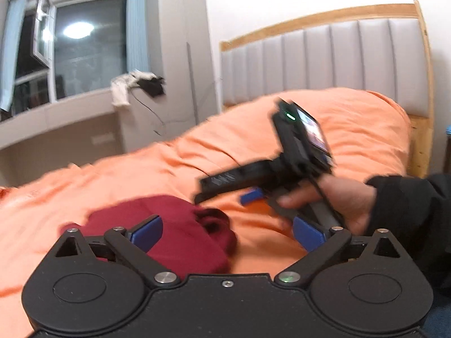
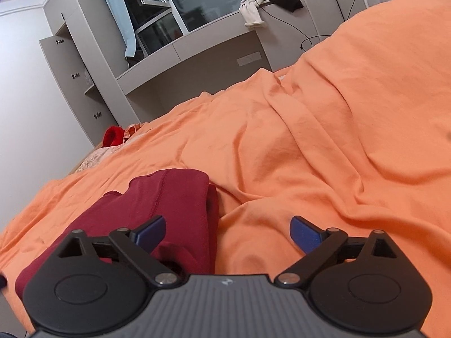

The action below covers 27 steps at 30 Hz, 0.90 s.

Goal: Fold small clothes
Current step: 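Open both grippers to release the folded shirt, then withdraw both open grippers from the folded shirt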

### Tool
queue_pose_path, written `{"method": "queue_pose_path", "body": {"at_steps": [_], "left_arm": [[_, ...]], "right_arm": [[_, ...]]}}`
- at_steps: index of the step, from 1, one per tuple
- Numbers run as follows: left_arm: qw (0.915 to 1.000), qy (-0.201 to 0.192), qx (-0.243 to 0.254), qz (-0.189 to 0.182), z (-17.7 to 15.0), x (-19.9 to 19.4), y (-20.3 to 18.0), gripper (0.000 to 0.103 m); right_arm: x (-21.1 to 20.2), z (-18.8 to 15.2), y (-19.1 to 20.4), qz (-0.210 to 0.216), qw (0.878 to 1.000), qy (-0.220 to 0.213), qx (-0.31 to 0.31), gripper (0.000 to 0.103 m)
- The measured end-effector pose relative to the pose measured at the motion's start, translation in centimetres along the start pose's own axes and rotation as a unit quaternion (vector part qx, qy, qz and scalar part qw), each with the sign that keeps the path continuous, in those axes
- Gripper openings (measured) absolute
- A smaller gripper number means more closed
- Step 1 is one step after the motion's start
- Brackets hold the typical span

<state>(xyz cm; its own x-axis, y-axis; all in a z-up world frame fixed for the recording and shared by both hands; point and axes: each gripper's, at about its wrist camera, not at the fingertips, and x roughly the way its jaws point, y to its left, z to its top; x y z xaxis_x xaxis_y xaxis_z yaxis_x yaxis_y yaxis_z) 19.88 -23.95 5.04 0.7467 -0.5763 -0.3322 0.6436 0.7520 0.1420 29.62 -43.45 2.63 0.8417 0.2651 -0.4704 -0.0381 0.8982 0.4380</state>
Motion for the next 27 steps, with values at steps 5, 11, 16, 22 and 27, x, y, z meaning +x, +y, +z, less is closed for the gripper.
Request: {"method": "queue_pose_path", "body": {"at_steps": [5, 11, 16, 22, 27], "left_arm": [[0.9965, 0.001, -0.046, 0.069, 1.0, -0.7, 4.2, 0.102], [0.9754, 0.032, -0.169, 0.138, 0.9, -0.8, 11.3, 0.102], [0.9619, 0.068, -0.22, 0.147, -0.4, 0.2, 15.2, 0.102], [0.9631, 0.107, -0.216, 0.119, -3.1, 1.4, 15.9, 0.102], [0.9652, 0.097, -0.216, 0.111, -5.9, 1.7, 15.9, 0.103]], "right_arm": [[-0.9, -0.6, 1.3, 0.022, 1.0, -0.003, -0.022, 0.103], [-1.3, -1.3, 3.5, 0.039, 0.997, 0.008, -0.071, 0.103], [-1.1, -2.0, 4.9, 0.047, 0.991, 0.031, -0.122, 0.103], [0.0, -3.5, 5.6, 0.025, 0.983, 0.068, -0.169, 0.103], [0.2, -3.3, 4.7, 0.034, 0.985, 0.088, -0.144, 0.103]]}}
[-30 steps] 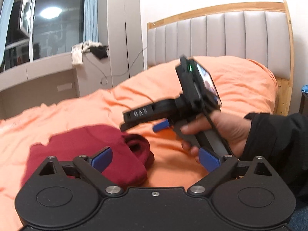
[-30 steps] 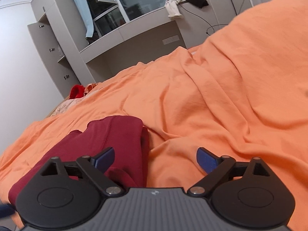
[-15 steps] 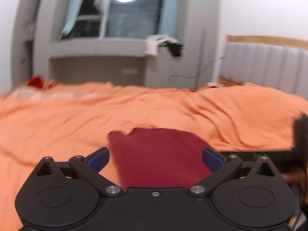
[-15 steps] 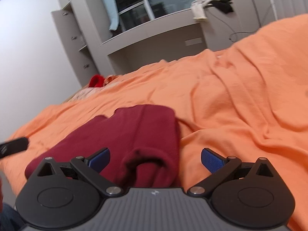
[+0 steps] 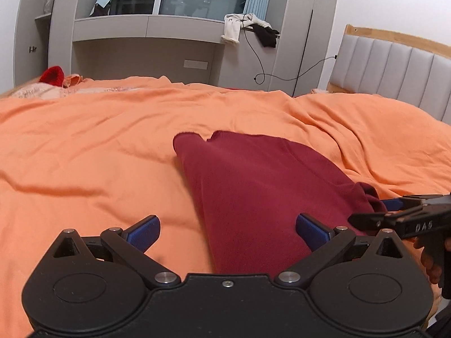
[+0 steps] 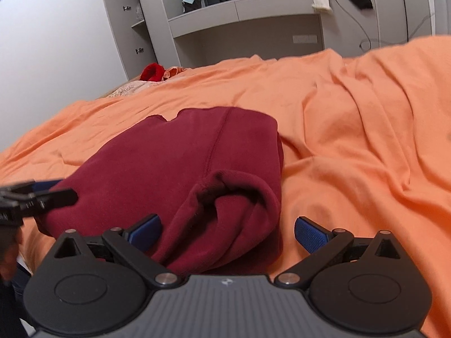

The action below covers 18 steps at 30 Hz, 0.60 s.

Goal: Fold small clothes
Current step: 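Withdraw both open grippers from the folded shirt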

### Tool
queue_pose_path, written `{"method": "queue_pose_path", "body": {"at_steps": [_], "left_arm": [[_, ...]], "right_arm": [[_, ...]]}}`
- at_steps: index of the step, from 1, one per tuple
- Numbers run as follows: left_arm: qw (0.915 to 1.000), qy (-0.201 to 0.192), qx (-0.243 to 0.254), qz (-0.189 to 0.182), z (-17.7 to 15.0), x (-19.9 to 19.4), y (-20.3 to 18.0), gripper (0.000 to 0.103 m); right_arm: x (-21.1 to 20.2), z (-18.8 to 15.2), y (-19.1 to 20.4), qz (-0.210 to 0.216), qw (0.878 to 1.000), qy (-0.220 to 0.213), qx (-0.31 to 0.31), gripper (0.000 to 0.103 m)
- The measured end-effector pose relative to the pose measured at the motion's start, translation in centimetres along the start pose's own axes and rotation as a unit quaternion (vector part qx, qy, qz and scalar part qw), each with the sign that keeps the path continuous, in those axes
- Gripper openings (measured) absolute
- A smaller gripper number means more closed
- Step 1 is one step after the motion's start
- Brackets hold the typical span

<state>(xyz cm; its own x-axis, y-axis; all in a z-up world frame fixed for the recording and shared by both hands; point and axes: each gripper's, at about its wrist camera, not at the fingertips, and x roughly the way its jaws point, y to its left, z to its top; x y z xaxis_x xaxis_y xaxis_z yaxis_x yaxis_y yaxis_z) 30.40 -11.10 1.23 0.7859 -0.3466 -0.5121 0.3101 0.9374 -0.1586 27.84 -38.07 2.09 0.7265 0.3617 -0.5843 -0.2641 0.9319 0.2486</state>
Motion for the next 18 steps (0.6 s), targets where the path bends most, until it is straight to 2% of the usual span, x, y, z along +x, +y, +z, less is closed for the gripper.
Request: {"method": "queue_pose_path", "body": {"at_steps": [2, 4, 7, 10, 12, 14, 18], "left_arm": [[0.9999, -0.004, -0.01, -0.013, -1.1, 0.3, 0.6, 0.103], [0.9994, -0.01, -0.021, -0.027, -2.3, 0.6, 1.3, 0.103], [0.9979, -0.023, -0.044, -0.042, -3.5, 0.8, 2.0, 0.102], [0.9979, -0.027, -0.037, -0.045, -3.5, 0.9, 2.1, 0.102], [0.9978, -0.027, -0.038, -0.047, -3.6, 1.0, 2.2, 0.102], [0.9977, -0.029, -0.038, -0.047, -3.7, 1.0, 2.1, 0.102], [0.9976, -0.032, -0.041, -0.046, -3.8, 0.9, 2.2, 0.102]], "right_arm": [[-0.1, 0.1, -0.6, 0.013, 1.0, 0.012, 0.014, 0.103], [-0.8, 0.3, -1.4, 0.029, 0.999, 0.004, 0.038, 0.103], [-2.4, 0.6, -3.1, 0.031, 0.993, -0.055, 0.098, 0.103], [-2.7, 0.9, -4.8, 0.01, 0.981, -0.097, 0.168, 0.103], [-2.0, 0.9, -5.7, -0.016, 0.975, -0.093, 0.199, 0.103], [-1.0, 1.1, -6.1, -0.03, 0.976, -0.071, 0.204, 0.103], [-0.1, 0.9, -4.9, -0.044, 0.986, -0.038, 0.158, 0.103]]}}
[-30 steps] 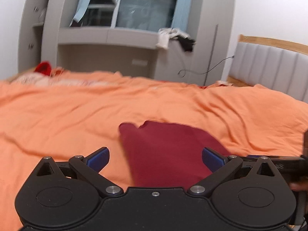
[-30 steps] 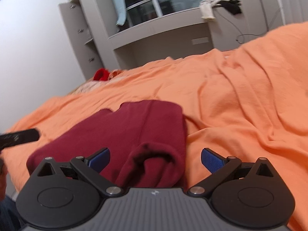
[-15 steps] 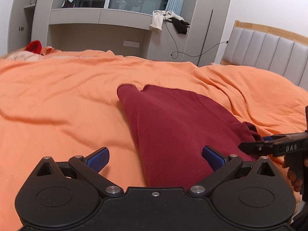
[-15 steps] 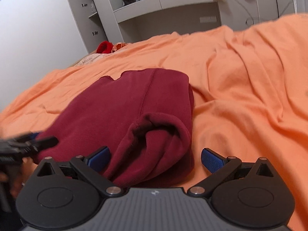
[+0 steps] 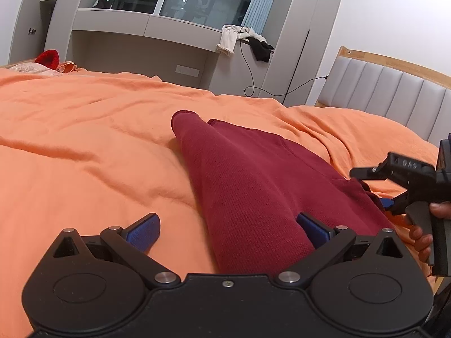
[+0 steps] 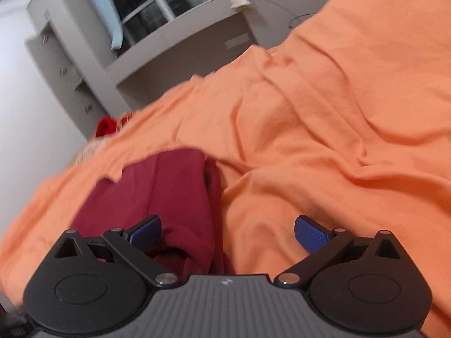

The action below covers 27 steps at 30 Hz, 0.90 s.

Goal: Fold small clothes
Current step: 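Lower the right gripper onto the shirt's folded edge and close on it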

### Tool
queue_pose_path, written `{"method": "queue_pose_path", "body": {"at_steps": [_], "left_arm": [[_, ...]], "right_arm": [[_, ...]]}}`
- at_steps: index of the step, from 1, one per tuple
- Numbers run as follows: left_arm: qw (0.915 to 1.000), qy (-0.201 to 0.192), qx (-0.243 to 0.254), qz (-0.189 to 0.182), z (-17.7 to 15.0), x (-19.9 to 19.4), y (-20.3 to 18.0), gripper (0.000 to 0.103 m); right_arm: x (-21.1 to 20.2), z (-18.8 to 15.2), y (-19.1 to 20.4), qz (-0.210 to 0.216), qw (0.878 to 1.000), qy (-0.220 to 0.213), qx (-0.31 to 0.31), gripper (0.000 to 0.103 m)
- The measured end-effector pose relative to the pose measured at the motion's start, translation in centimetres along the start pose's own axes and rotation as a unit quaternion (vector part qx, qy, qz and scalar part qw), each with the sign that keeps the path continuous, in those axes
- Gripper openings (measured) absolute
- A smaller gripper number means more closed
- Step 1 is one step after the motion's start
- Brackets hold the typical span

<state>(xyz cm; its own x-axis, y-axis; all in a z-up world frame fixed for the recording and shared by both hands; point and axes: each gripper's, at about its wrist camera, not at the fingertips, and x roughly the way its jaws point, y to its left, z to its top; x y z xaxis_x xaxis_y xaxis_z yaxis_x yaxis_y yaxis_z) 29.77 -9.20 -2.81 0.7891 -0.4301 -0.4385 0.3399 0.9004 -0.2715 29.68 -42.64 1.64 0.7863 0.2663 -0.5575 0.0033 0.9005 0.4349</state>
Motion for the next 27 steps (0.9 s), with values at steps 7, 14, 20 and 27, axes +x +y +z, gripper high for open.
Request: {"method": "queue_pose_path", "body": {"at_steps": [7, 14, 20, 27], "left_arm": [[1.0, -0.003, -0.001, 0.001, -0.1, -0.1, 0.0, 0.102], [1.0, -0.007, 0.001, 0.004, -0.3, -0.1, -0.2, 0.102], [1.0, -0.008, 0.001, 0.004, -0.3, -0.1, -0.1, 0.102], [0.9999, -0.01, 0.001, 0.004, -0.3, -0.2, -0.1, 0.102]], "right_arm": [[-0.2, -2.1, 3.4, -0.063, 0.99, -0.01, -0.126, 0.103], [-0.8, -2.1, 3.3, -0.059, 0.991, -0.015, -0.121, 0.103], [-1.1, -1.4, 1.7, -0.025, 0.997, -0.03, -0.061, 0.103], [0.3, -1.4, 0.9, 0.009, 1.0, -0.019, 0.0, 0.103]]}}
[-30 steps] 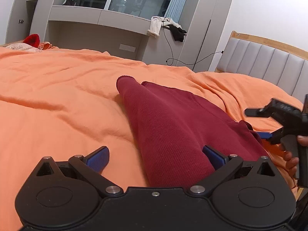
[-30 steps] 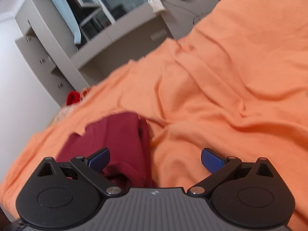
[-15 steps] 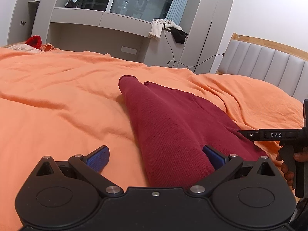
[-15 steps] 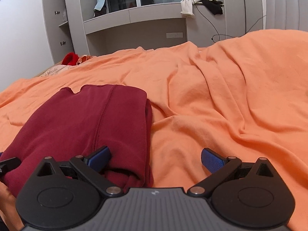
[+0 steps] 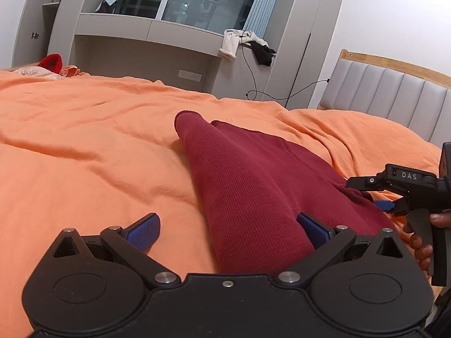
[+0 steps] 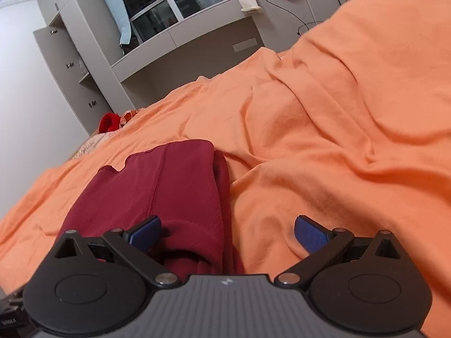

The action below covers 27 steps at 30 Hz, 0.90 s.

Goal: Fold small clothes

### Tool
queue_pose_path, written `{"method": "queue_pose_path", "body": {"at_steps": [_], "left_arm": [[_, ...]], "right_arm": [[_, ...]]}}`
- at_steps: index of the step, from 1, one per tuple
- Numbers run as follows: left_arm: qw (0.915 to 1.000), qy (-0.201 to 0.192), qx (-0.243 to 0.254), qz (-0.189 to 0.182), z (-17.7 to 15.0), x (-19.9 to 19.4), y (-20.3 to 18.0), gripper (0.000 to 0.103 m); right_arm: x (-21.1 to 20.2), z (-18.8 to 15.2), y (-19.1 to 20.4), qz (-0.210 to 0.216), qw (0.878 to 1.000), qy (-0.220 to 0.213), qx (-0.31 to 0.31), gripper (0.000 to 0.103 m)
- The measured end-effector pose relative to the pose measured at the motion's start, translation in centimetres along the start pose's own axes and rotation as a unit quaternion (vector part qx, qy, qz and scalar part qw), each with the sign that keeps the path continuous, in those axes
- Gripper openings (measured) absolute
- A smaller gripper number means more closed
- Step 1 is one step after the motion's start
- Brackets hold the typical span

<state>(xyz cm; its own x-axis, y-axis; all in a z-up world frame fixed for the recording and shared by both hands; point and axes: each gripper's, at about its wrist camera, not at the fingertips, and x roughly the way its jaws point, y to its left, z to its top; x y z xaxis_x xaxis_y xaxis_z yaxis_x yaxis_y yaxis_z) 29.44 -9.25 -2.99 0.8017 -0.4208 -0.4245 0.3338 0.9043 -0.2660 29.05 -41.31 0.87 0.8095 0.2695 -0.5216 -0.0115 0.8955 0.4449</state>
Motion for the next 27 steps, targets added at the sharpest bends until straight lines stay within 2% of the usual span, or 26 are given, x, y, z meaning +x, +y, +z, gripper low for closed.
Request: {"method": "queue_pose_path", "body": {"at_steps": [2, 3, 5, 6, 7, 8, 9, 12, 16, 18, 27], "left_arm": [[1.0, 0.0, 0.0, 0.0, 0.0, 0.0, 0.0, 0.102], [1.0, -0.001, 0.0, 0.001, 0.0, 0.0, 0.0, 0.102], [1.0, -0.002, -0.001, 0.002, 0.1, -0.1, 0.1, 0.102], [1.0, -0.002, -0.001, 0.002, 0.1, -0.1, 0.1, 0.102], [1.0, -0.002, -0.001, 0.002, 0.1, -0.1, 0.1, 0.102], [1.0, -0.002, -0.001, 0.003, 0.1, -0.1, 0.1, 0.102], [1.0, -0.002, -0.001, 0.002, 0.1, -0.1, 0.1, 0.102], [1.0, -0.003, -0.002, 0.003, 0.1, -0.1, 0.1, 0.102], [1.0, -0.005, -0.001, 0.006, 0.0, -0.1, -0.1, 0.102], [1.0, -0.006, 0.0, 0.006, -0.1, -0.1, -0.2, 0.102], [1.0, 0.001, -0.002, 0.009, 0.1, 0.0, -0.3, 0.102]], "right_arm": [[0.4, -0.1, -0.2, 0.011, 1.0, -0.006, 0.009, 0.095], [0.7, -0.2, -0.1, 0.015, 1.0, -0.008, 0.012, 0.087], [1.3, -0.5, 0.1, 0.021, 1.0, -0.008, 0.007, 0.077], [1.5, -0.6, 0.3, 0.027, 1.0, -0.009, 0.005, 0.07], [1.6, -0.7, 0.6, 0.031, 0.999, -0.011, 0.001, 0.058], [1.6, -0.8, 0.9, 0.039, 0.999, -0.012, -0.006, 0.052], [1.7, -0.9, 1.2, 0.045, 0.999, -0.011, -0.013, 0.05], [1.5, -1.2, 2.5, 0.028, 0.998, -0.023, -0.057, 0.043], [1.4, -1.8, 4.6, 0.001, 0.99, -0.039, -0.133, 0.041], [1.5, -1.9, 4.9, -0.005, 0.988, -0.04, -0.147, 0.041], [1.7, -1.4, 2.7, 0.024, 0.996, -0.025, -0.081, 0.048]]}}
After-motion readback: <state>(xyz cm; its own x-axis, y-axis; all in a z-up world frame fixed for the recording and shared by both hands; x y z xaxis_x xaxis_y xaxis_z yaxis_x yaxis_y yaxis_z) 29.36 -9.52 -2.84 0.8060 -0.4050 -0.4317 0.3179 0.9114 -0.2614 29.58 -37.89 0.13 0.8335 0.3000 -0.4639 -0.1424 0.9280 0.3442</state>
